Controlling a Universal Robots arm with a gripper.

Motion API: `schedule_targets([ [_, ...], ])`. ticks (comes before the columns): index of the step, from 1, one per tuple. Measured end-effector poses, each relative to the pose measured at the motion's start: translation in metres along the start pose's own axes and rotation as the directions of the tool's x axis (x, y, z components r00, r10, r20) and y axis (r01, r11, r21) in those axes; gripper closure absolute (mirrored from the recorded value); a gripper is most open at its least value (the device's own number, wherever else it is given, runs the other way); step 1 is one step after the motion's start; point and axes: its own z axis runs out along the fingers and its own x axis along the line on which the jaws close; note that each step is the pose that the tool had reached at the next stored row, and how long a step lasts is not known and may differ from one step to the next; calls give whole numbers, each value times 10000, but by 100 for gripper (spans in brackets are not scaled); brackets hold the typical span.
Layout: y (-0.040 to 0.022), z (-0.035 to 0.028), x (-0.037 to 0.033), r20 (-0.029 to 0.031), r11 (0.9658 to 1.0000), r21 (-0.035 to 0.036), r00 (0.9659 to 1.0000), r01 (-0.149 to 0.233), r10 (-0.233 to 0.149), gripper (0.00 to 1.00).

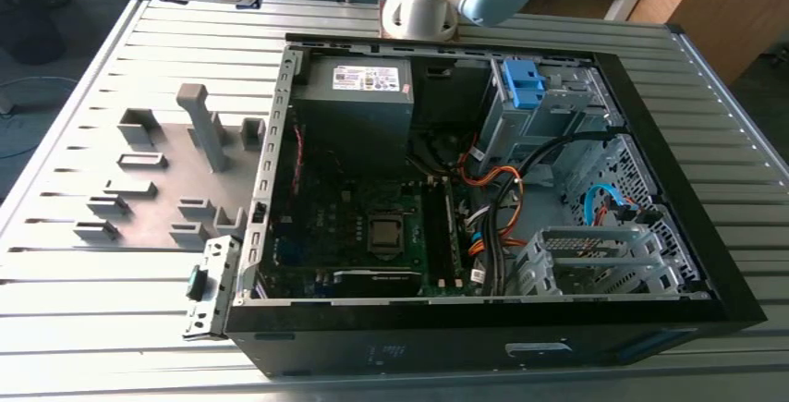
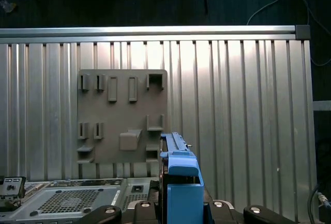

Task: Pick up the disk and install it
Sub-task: 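Pick up the disk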

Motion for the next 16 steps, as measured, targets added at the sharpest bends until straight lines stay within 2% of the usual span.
schedule_targets([
  [16,-116,-3,-6,-1,10000,-1,10000,0,0,64],
])
